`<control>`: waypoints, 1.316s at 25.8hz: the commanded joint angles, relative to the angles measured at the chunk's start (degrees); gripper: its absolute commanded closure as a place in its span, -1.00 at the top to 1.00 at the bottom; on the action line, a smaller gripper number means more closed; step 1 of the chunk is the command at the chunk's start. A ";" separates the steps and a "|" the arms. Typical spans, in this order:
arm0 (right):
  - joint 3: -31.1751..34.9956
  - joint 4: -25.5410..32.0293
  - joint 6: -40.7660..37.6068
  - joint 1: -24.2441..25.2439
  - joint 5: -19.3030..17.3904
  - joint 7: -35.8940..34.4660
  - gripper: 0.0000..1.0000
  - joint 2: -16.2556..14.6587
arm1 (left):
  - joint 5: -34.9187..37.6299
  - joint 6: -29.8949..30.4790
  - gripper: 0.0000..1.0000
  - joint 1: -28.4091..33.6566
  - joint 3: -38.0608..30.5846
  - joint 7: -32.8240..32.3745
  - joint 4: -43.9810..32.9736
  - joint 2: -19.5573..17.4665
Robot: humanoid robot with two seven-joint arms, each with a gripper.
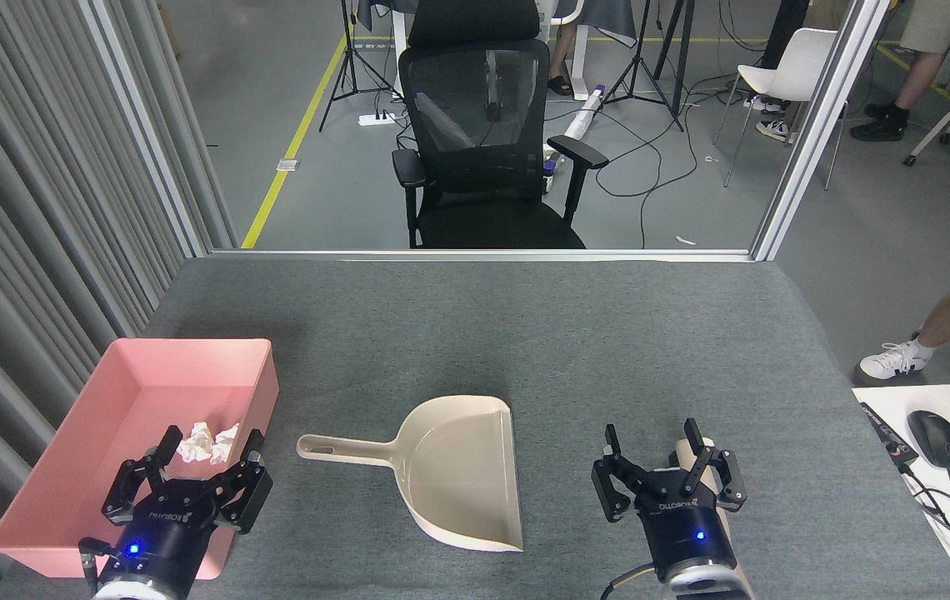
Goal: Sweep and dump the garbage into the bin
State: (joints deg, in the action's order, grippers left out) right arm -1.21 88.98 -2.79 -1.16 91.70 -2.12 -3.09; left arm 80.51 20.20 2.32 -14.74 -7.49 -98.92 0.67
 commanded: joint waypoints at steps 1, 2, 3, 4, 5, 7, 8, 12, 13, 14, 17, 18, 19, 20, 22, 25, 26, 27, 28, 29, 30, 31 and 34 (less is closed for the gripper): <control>-0.29 0.05 -0.63 0.02 -1.61 -0.43 0.95 0.27 | -0.09 0.28 0.98 0.49 -0.03 -0.07 -0.04 0.21; -0.29 0.05 -0.63 -0.07 -1.61 -0.43 0.95 0.54 | -0.09 0.28 0.98 0.58 -0.03 -0.16 -0.04 0.21; -0.29 0.05 -0.63 -0.07 -1.61 -0.34 0.95 0.63 | -0.09 0.37 0.98 0.67 -0.03 -0.16 -0.04 0.21; -0.29 0.05 -0.63 0.10 -1.61 -0.34 0.95 0.63 | -0.09 0.28 0.98 0.67 -0.12 -0.07 -0.04 0.12; -0.29 0.14 -0.81 0.37 -1.61 -0.34 0.95 0.63 | -0.09 0.19 0.98 0.67 -0.20 -0.07 0.05 0.12; -0.29 0.23 -0.90 0.90 -1.70 -0.34 0.95 0.71 | -0.09 -0.25 0.98 0.67 -0.12 -0.07 -0.04 0.29; -0.29 0.23 -0.98 1.51 -1.70 -0.43 0.95 0.71 | -0.09 -0.69 0.98 0.67 -0.03 0.02 -0.04 0.82; 0.06 0.23 -0.72 1.86 -1.79 -0.51 0.95 0.80 | -0.09 -1.48 0.98 0.67 0.06 -0.42 -0.04 2.93; 0.06 0.32 -0.63 1.95 -1.79 -0.51 0.95 0.80 | -0.09 -1.57 0.98 0.67 0.15 -0.69 0.05 2.93; 0.06 0.23 -0.63 2.04 -1.79 -0.51 0.95 0.80 | -0.09 -1.65 0.98 0.67 0.23 -0.77 -0.04 3.11; 0.15 0.32 -0.55 2.13 -1.79 -0.51 0.95 0.80 | -0.09 -1.92 0.98 0.67 0.41 -0.95 -0.04 3.11; 0.24 0.32 -0.55 2.22 -1.88 -0.51 0.95 0.80 | -0.09 -1.83 0.98 0.67 0.50 -0.95 -0.04 3.11; 0.24 0.49 -0.63 2.30 -2.05 -0.51 0.95 0.80 | -0.09 -1.83 0.98 0.67 0.50 -0.95 -0.04 3.11; 0.24 0.67 -0.81 2.39 -2.14 -0.51 0.95 0.80 | -0.09 -1.48 0.98 0.58 0.50 -0.95 -0.13 3.11; 0.15 0.76 -0.99 2.57 -2.14 -0.51 0.95 0.80 | -0.18 -0.69 0.98 0.14 0.59 -0.95 -0.13 2.67; -0.02 0.84 -1.07 3.01 -3.54 -0.43 0.95 0.80 | -0.44 -0.51 0.98 -0.47 0.67 -1.13 0.22 1.88; -0.02 0.84 -1.07 3.01 -3.90 -0.43 0.95 0.71 | -0.44 -0.69 0.98 -0.74 0.67 -1.13 0.22 1.88; -0.02 0.76 -0.90 3.01 -4.07 -0.25 0.95 0.71 | -0.35 -0.86 0.98 -0.74 0.67 -1.13 0.40 2.05; -0.11 0.67 -0.81 2.92 -4.07 -0.16 0.95 0.71 | -0.26 -0.95 0.98 -0.65 0.67 -1.04 0.40 2.32; -0.20 0.67 -0.81 2.83 -4.07 -0.16 0.95 0.63 | -0.26 -0.95 0.98 -0.21 0.76 -1.04 0.40 2.58; -0.29 0.67 -0.81 2.74 -4.07 -0.07 0.95 0.54 | -0.26 -0.95 0.98 0.05 0.94 -1.04 0.40 2.67; -0.29 0.67 -0.90 2.66 -4.07 -0.07 0.95 0.45 | -0.26 -0.78 0.98 0.75 1.11 -0.95 0.40 2.67; -0.29 0.67 -0.99 2.74 -4.07 -0.07 0.95 0.27 | -0.26 -0.78 0.98 1.90 1.03 -0.51 0.40 2.49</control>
